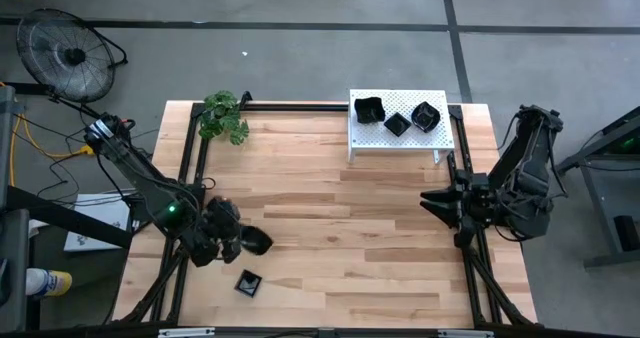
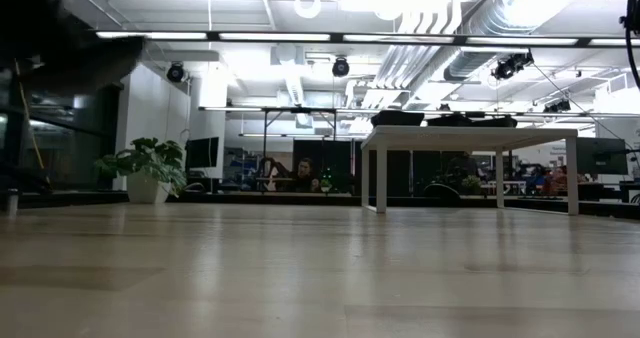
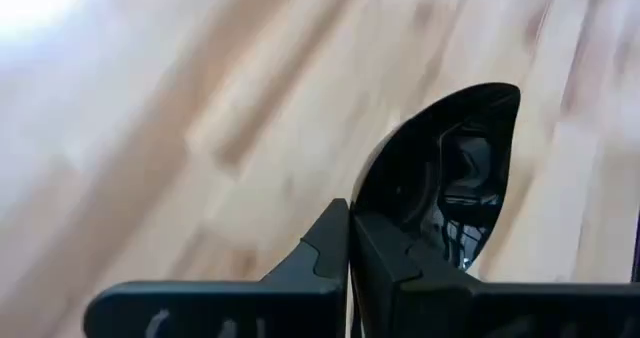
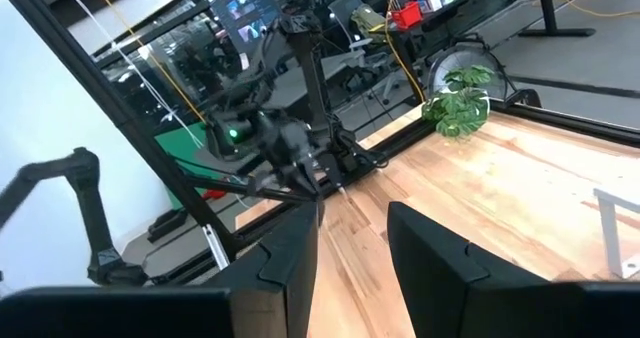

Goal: Pick & Place Mini shaped plates
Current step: Stack the leaf-shaped plate on top of the leaf-shaped plate on the shelf

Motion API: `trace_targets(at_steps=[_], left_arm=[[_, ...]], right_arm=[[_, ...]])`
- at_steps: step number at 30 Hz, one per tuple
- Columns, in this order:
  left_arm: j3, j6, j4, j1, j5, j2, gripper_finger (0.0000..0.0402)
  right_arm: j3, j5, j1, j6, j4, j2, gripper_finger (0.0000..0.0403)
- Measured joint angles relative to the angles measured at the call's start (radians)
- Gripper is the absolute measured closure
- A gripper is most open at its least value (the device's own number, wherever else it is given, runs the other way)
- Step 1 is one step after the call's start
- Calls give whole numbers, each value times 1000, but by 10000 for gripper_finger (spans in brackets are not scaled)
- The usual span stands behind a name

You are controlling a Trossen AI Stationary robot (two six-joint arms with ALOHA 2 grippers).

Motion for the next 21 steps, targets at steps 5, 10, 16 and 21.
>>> trace_targets(at_steps=[5, 10, 16, 21], left_arm=[[51, 68, 17, 0, -306, 1, 401], [83, 298, 137, 18, -633, 1, 401], [84, 734, 448, 128, -751, 1, 401], [84, 1014, 687, 270, -676, 1, 401]], right_arm=[[0, 30, -24, 0, -9, 29, 284], [0, 100, -93, -3, -5, 99, 284], [0, 106, -204, -79, 123, 201, 284], [0, 103, -318, -308, 347, 285, 284]])
